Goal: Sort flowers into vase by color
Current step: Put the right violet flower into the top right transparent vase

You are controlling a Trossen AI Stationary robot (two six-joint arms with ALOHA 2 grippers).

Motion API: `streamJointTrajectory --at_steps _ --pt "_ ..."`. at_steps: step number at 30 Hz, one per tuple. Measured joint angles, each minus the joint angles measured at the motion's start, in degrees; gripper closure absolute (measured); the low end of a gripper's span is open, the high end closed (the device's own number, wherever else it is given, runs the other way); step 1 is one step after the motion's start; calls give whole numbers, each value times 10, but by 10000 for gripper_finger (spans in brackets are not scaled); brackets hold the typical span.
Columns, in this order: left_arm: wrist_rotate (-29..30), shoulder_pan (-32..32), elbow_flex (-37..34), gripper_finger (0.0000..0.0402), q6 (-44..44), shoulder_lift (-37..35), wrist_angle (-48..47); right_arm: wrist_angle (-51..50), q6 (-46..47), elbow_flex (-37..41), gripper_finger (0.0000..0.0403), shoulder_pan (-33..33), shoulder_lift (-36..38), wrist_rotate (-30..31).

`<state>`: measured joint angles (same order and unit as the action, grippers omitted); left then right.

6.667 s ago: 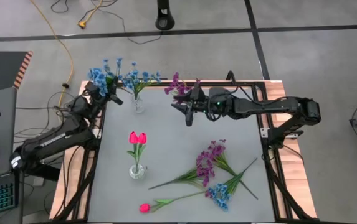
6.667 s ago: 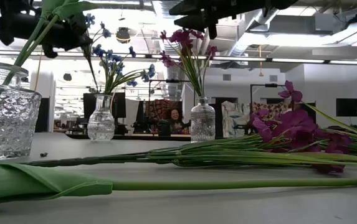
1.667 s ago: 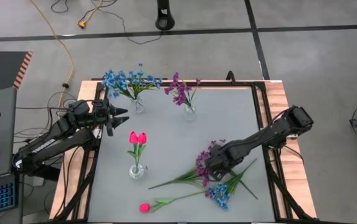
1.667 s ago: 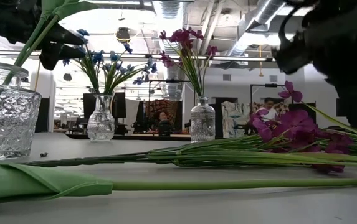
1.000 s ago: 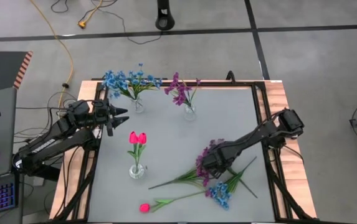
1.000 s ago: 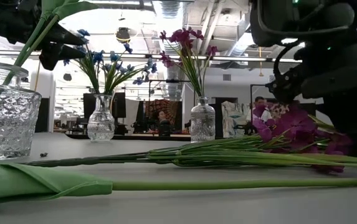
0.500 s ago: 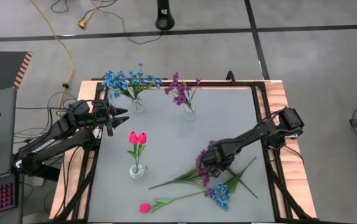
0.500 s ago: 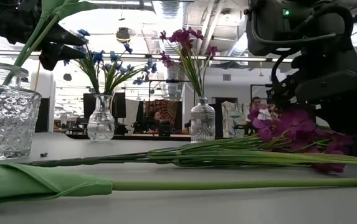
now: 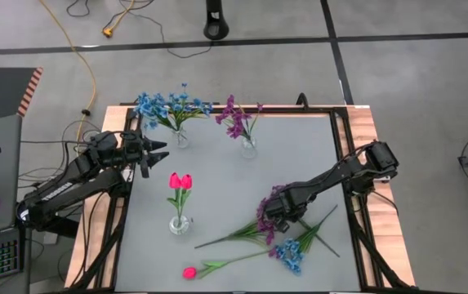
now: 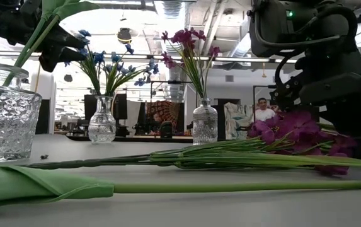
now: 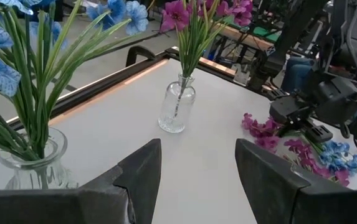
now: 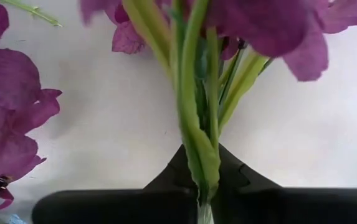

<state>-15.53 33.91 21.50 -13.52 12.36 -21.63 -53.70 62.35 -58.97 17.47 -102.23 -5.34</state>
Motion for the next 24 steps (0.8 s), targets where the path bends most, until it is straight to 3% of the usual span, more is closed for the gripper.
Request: streamJointTrajectory --at_steps 5,13,24 --pt "-3 0 0 209 2 0 0 -2 -7 -15 362 0 18 33" --pt "-50 0 0 209 40 0 -7 0 -10 -23 363 -13 108 90" --pt "-63 0 0 209 43 0 -8 7 -10 -24 361 -30 252 233"
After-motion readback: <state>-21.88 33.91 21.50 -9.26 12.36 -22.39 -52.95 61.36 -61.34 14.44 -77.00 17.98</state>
